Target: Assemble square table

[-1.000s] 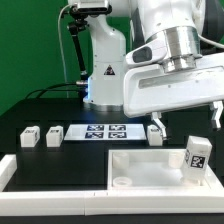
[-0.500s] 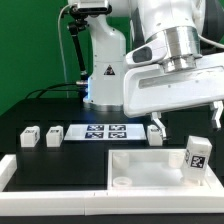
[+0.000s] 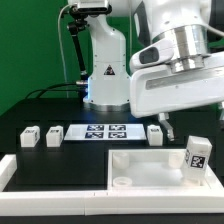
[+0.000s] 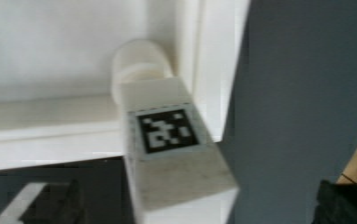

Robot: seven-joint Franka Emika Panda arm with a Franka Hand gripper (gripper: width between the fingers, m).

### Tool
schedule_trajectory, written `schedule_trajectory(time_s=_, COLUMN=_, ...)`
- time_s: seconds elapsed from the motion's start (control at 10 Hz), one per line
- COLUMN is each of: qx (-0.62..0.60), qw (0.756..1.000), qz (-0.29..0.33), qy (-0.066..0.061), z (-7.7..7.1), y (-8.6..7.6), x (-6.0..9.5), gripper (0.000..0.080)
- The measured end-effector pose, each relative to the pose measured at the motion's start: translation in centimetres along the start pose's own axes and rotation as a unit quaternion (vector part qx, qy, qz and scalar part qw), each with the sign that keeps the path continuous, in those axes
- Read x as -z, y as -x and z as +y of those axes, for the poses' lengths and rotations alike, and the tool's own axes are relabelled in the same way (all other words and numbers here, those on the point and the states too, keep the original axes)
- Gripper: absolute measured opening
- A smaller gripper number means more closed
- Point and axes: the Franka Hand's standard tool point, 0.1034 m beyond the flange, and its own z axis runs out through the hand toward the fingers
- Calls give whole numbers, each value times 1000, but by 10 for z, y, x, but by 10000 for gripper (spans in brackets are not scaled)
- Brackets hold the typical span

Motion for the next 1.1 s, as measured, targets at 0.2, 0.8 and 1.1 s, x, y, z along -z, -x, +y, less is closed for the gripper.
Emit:
schedule_trajectory(time_s=0.2, qx=-2, qw=997, qz=-77, qy=1, z=1, y=8, x=-7, gripper=649)
schedule_trajectory(time_s=0.8, qx=-7, qw=982, qz=-188, qy=-3, z=8, y=5, x=-6, gripper=649)
schedule_trajectory(time_s=1.1, qx=-14, qw=979, qz=-202, qy=-2, z=14, y=-11, x=-10, gripper=649)
